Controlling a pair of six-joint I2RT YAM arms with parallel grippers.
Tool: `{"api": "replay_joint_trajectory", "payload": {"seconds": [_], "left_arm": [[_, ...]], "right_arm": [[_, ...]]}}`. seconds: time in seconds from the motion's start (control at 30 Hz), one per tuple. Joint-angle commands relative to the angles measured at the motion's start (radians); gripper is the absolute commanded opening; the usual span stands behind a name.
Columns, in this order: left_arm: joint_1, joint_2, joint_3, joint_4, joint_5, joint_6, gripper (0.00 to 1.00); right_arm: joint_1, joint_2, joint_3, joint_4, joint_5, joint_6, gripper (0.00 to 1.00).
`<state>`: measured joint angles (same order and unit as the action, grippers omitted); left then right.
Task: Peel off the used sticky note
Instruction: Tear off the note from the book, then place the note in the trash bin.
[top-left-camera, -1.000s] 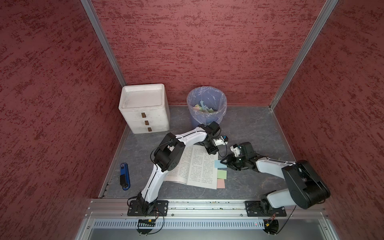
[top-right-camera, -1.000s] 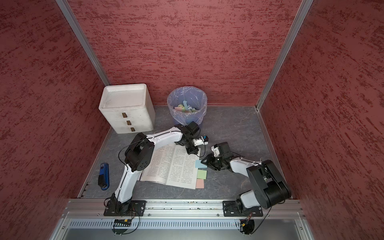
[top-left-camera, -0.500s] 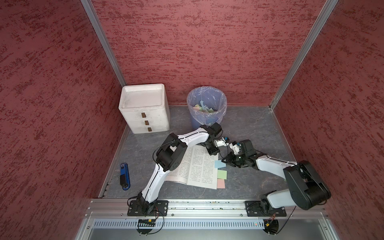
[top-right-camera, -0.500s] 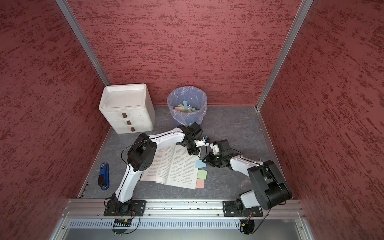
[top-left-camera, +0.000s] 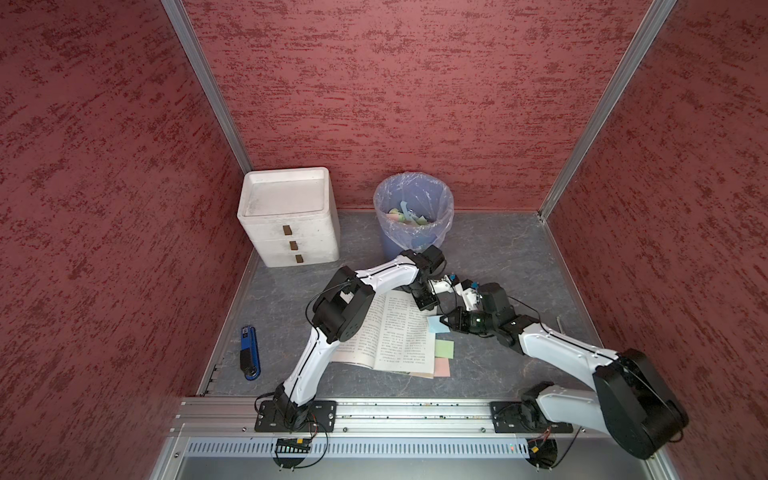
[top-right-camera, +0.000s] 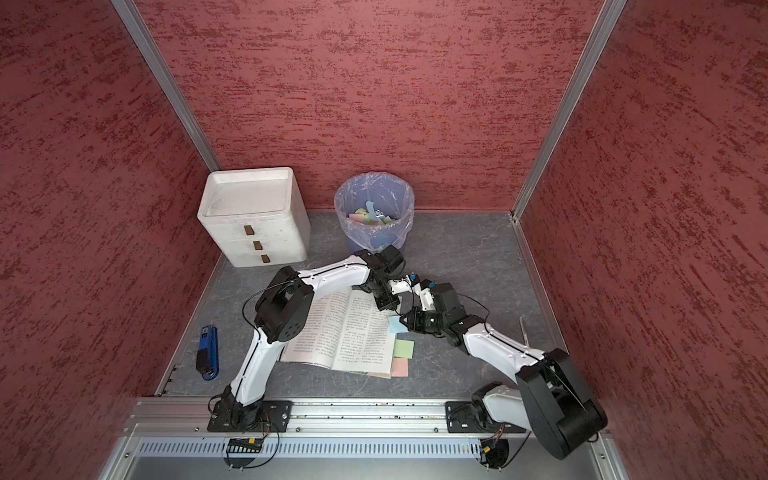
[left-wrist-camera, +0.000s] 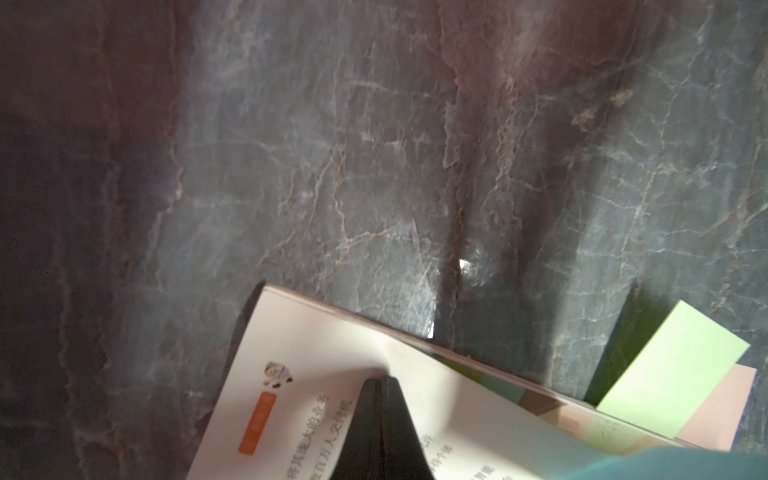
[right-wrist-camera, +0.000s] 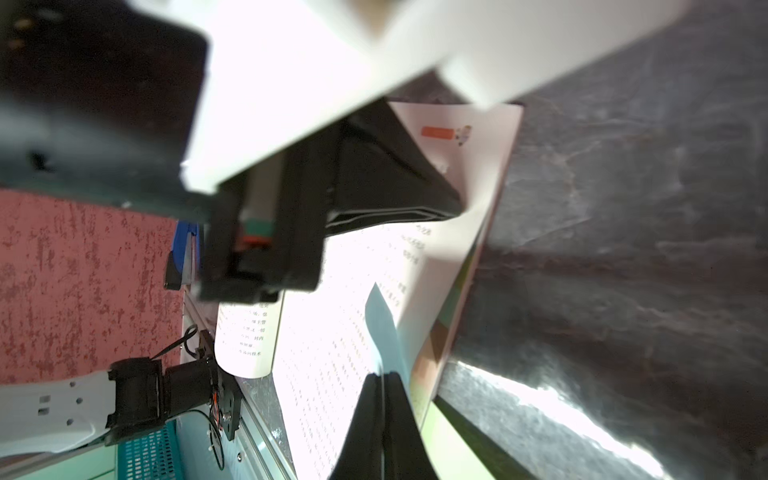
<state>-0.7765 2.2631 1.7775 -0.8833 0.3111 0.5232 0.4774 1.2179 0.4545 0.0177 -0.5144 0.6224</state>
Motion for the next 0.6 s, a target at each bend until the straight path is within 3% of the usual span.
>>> {"api": "replay_joint_trajectory", "payload": {"seconds": [0.0,0.37,0.57], "left_arm": [[0.0,0.032,-0.02,-0.02,-0.03,-0.001,0.0],[0.017,0.015,-0.027,-0.023,-0.029,-0.001,0.0],[0.033,-0.062,-0.032,-0.058,0.06,-0.002,0.0]], "right_arm": [[0.042,-0.047,-0.028,0.001,0.079,-0.029,0.0],[0.112,-0.249,0.0,-0.203,0.111,-0.052,0.0],[0.111,-0.376,0.162,-0.509,0.146,-0.096,0.0]]}}
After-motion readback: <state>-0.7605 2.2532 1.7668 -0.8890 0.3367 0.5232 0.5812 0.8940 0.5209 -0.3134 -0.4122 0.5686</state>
